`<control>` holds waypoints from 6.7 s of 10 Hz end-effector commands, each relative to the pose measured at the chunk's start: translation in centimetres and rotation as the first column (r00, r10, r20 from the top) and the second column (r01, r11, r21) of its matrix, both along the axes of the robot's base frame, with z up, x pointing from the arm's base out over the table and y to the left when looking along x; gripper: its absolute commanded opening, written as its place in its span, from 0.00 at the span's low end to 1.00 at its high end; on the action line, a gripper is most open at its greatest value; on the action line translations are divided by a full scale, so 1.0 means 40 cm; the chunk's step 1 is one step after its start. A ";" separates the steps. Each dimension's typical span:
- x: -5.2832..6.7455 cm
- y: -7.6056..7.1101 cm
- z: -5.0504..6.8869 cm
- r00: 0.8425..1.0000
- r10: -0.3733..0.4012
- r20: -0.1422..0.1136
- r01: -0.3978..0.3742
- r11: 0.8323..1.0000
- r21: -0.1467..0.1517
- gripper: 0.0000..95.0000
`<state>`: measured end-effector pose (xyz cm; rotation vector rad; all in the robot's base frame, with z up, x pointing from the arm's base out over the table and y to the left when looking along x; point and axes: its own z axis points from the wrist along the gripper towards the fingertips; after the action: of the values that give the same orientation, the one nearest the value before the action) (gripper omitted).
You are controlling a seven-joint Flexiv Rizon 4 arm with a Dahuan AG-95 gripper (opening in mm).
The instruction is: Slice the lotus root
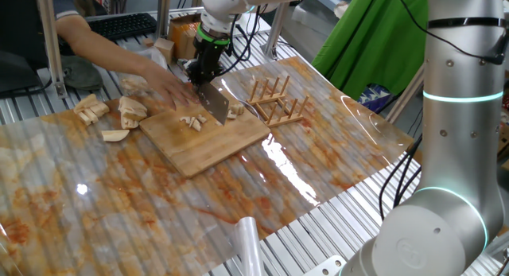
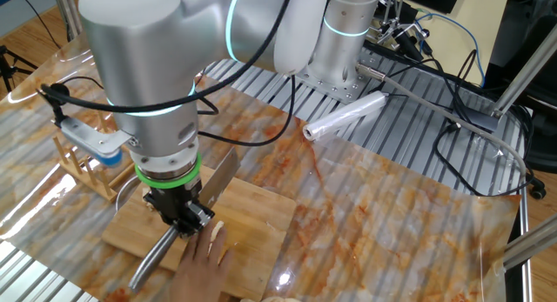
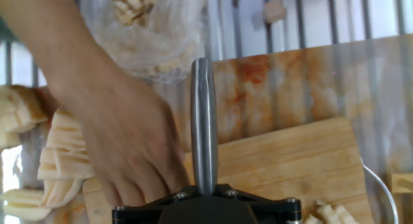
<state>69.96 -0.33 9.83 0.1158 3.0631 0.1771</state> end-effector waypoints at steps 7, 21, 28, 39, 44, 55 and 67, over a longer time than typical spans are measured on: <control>-0.001 0.005 0.002 0.993 0.121 -0.005 -0.121 0.993 0.007 0.00; -0.064 -0.266 0.065 0.985 0.147 -0.089 -0.156 0.983 -0.100 0.00; -0.137 -0.410 0.053 0.996 0.059 -0.072 -0.069 0.988 -0.135 0.00; -0.165 -0.447 0.051 0.997 0.004 -0.072 -0.012 0.993 -0.116 0.00; -0.162 -0.445 0.047 0.997 0.001 -0.083 -0.008 0.997 -0.081 0.00; -0.162 -0.445 0.047 0.985 -0.171 -0.025 0.168 0.980 -0.108 0.00; -0.198 -0.559 0.102 0.998 -0.059 0.005 0.059 0.994 -0.096 0.00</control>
<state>62.23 -22.81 13.87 0.1973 3.0655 0.0510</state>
